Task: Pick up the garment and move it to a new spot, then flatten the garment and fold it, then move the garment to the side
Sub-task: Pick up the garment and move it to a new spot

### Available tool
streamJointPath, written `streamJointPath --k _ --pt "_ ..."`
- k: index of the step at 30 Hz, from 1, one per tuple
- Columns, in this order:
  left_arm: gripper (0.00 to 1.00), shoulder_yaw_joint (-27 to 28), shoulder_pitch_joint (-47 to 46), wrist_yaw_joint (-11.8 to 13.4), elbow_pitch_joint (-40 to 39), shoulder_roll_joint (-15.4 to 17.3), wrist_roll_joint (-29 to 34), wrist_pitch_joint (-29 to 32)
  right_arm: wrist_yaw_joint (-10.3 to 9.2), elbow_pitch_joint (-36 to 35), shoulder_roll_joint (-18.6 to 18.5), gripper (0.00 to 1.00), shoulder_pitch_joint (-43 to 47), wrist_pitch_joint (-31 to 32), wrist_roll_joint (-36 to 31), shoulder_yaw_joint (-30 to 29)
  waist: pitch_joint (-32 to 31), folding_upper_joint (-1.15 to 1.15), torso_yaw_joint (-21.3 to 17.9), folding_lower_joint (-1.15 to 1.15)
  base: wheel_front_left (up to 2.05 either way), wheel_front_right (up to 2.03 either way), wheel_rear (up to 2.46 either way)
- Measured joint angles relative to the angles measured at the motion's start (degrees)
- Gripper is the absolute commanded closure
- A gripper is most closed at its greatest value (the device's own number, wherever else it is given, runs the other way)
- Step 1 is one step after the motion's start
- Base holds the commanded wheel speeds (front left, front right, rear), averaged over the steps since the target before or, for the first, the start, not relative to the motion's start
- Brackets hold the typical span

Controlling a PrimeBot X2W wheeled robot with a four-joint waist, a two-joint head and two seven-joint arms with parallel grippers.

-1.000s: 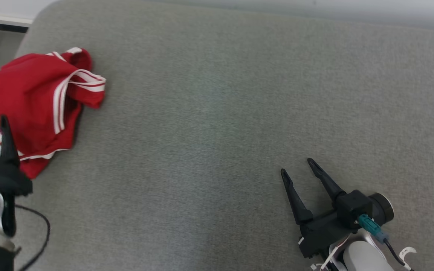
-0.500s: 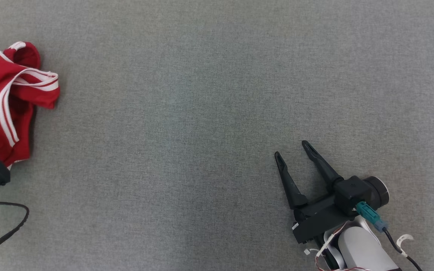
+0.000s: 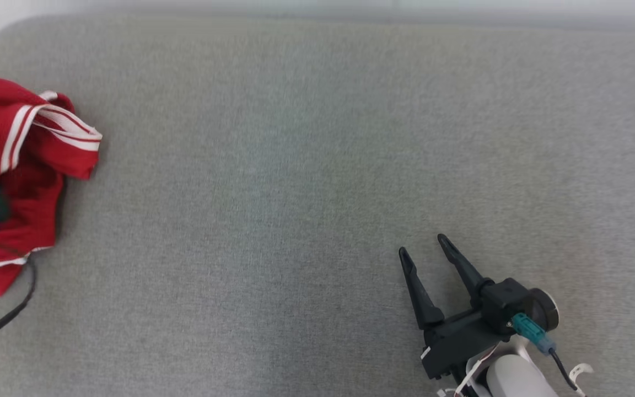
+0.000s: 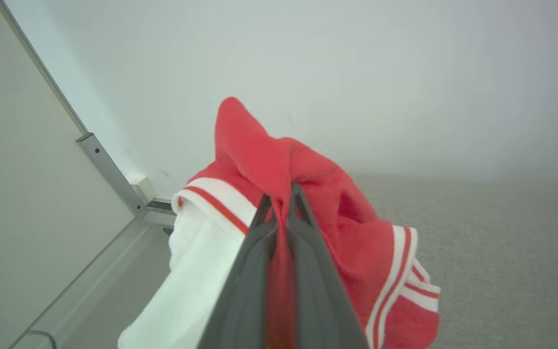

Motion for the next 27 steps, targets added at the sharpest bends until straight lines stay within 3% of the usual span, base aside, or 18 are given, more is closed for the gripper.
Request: streamJointPath --k 8,13,20,27 --pt "1.00 -7.30 -1.01 -0.01 -6.95 -5.36 -2.42 -0.96 0.00 0.74 1.81 0.00 2.02 0.01 1.25 -0.79 -4.28 0.00 -2.54 0.00 0.00 0.00 0.00" --pt "1.00 -9.51 0.49 -0.01 -10.85 -12.47 -6.31 -1.53 0.00 1.27 2.35 0.00 3.63 0.01 1.70 -2.14 -6.12 0.00 -5.02 0.00 0.00 0.00 0.00" --pt "1.00 -16.45 6.06 -0.01 -11.13 -20.47 -6.05 -1.72 0.00 1.54 3.15 0.00 5.07 0.01 2.02 -3.09 -7.67 0.00 -9.30 0.00 0.00 0.00 0.00" --pt "1.00 -27.98 9.90 0.00 -15.13 -22.38 -7.13 -1.87 0.00 1.77 3.70 0.00 5.47 0.01 2.41 -2.61 -8.36 -0.01 -13.58 0.00 0.00 0.00 0.00"
